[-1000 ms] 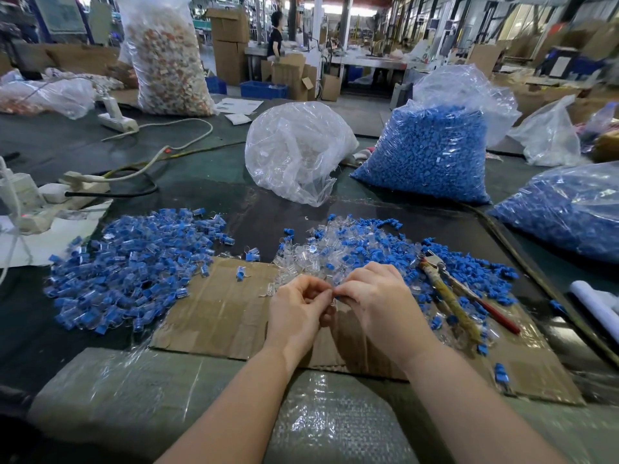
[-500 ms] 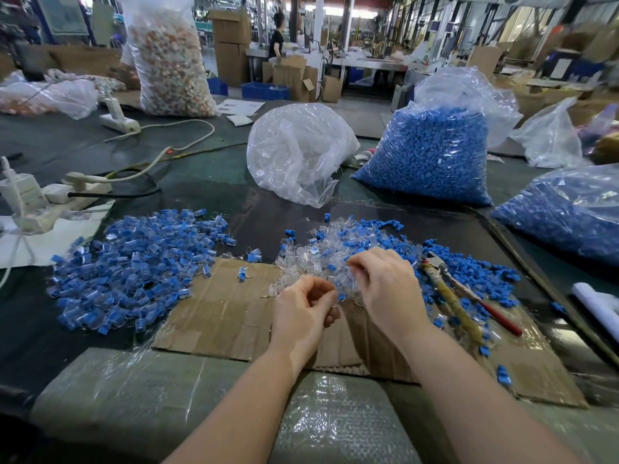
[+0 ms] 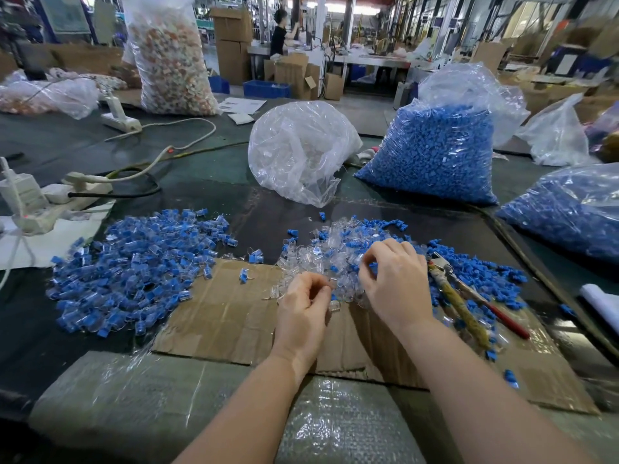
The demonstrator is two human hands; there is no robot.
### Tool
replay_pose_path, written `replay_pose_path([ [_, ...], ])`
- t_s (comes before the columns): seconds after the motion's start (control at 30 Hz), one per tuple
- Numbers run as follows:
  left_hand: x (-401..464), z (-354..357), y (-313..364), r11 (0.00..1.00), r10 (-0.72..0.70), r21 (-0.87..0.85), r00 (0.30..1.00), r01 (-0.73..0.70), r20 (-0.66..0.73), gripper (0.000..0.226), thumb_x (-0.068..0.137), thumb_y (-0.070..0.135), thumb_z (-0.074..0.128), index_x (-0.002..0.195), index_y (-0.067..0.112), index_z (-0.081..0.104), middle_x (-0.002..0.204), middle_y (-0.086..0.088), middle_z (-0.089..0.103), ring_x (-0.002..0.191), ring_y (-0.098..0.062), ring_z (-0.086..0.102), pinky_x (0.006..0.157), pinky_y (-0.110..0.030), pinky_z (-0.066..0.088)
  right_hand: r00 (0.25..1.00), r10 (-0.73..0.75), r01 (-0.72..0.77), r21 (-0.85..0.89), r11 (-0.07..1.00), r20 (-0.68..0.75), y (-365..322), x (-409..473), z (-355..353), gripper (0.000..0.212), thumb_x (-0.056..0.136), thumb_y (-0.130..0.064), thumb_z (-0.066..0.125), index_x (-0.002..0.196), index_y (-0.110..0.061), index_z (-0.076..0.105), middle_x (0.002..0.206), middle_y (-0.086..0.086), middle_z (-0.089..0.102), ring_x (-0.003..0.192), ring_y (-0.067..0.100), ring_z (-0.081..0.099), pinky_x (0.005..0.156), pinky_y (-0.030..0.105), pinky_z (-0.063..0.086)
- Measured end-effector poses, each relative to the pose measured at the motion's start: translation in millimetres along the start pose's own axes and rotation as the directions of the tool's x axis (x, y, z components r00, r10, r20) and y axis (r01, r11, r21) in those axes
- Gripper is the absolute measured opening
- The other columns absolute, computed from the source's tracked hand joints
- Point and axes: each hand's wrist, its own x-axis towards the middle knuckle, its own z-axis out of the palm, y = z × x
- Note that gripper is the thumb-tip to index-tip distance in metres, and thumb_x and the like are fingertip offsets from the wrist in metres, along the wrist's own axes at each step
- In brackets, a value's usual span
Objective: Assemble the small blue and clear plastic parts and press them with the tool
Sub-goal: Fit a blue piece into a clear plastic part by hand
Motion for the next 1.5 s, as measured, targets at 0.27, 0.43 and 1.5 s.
replay_pose_path([
  [0.27, 2, 3, 6, 0.970, -0.134, -0.191, 0.986, 0.151, 0.097, 0.029, 0.100, 0.017, 0.036, 0.077, 0.014, 0.054, 0.052, 0.003, 0.050, 0.045, -0.010, 0.049, 0.042, -0.024, 0.041, 0.998, -0.050, 0.041, 0.192, 0.980, 0.042, -14, -32, -11, 0.016, 0.082, -0.013, 0.065, 0.071, -0.012, 0.053, 0.070, -0.001, 0.053, 0.067, 0.015, 0.047, 0.062, 0.029, 0.043],
  [0.43, 2, 9, 10, 0.976, -0.185, -0.093, 0.975, 0.197, 0.124, 0.028, 0.100, 0.020, 0.036, 0.078, 0.013, 0.053, 0.056, -0.004, 0.052, 0.041, -0.012, 0.048, 0.041, -0.027, 0.039, 0.998, -0.040, 0.024, 0.264, 0.964, 0.055, -18, -37, -10, 0.012, 0.084, -0.012, 0.063, 0.076, -0.010, 0.054, 0.077, 0.000, 0.052, 0.071, 0.017, 0.048, 0.065, 0.029, 0.043],
  [1.5, -7, 20, 6, 0.971, 0.050, 0.227, 0.992, -0.076, 0.120, 0.015, 0.090, 0.013, 0.059, 0.094, 0.027, 0.065, 0.092, 0.007, 0.061, 0.083, -0.002, 0.055, 0.070, -0.003, 0.041, 0.878, 0.440, -0.434, -0.074, 0.898, 0.189, 45, 19, -11, 0.023, 0.097, -0.027, 0.048, 0.109, -0.017, 0.065, 0.112, 0.007, 0.062, 0.105, 0.027, 0.052, 0.088, 0.039, 0.040],
])
